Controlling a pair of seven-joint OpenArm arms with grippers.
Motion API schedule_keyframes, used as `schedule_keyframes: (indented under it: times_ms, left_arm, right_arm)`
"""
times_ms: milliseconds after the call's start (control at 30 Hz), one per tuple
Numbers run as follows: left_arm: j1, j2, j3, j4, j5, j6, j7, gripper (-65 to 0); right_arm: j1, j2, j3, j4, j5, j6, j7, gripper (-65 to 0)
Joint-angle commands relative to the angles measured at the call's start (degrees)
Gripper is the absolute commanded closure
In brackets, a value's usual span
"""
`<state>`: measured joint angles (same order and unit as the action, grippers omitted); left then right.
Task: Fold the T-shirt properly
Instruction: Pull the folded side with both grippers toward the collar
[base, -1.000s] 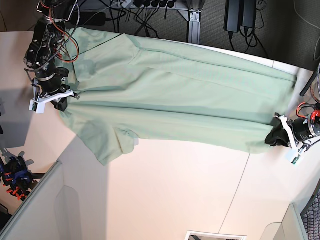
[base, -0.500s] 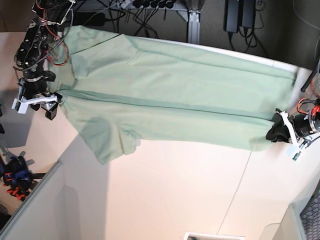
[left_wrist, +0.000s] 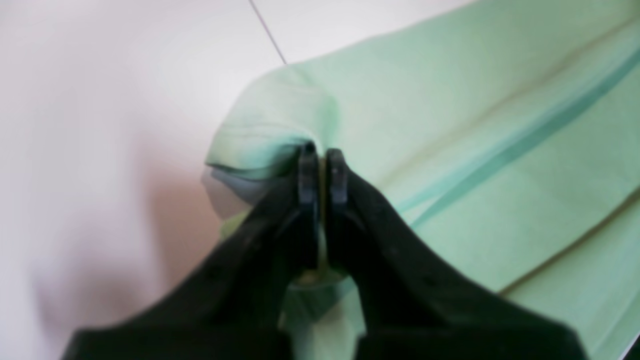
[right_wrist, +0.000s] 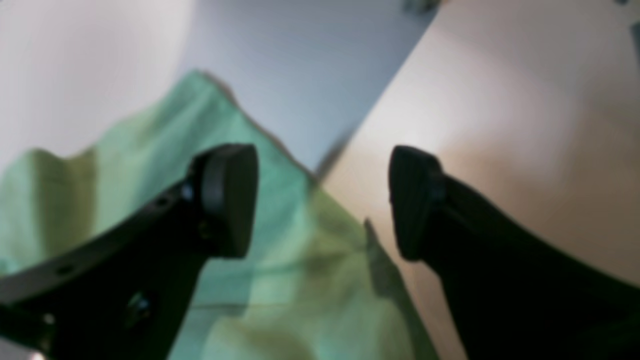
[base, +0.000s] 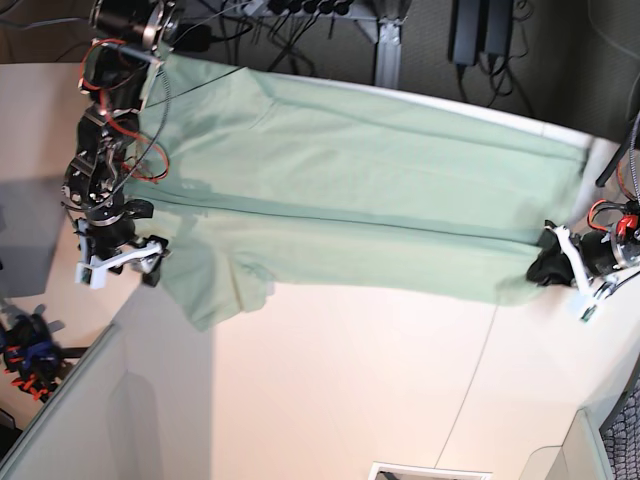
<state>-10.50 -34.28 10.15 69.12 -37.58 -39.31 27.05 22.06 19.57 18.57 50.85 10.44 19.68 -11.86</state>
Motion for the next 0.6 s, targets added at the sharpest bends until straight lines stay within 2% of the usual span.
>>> schedule_keyframes:
  times_ms: [0,100,367,567]
  left_arm:
    - [-1.4,-1.0,-0.5,0.8,-0.8,-0.7,-1.1,0.0]
    - [-1.4,-1.0,-0.5,0.8,-0.8,-0.7,-1.1,0.0]
    - [-1.4,-0.9,-0.5,0.8,-0.8,-0.7,-1.1,0.0]
    - [-1.4,-0.8,-0.5,0.8,-0.8,-0.7,-1.5,0.0]
  right_arm:
    - [2.1,1.3,-0.1,-0.5,0.2,-0.4,2.2,-40.7]
    - [2.2,1.5,-0.2,-2.9,-0.2,-0.4,4.0,-40.7]
    - [2.2,1.5,-0.8,-3.4,0.0,-0.3,3.9,-40.7]
    - [2.0,1.2,-4.0,-3.4,0.1,-0.3,2.6,-40.7]
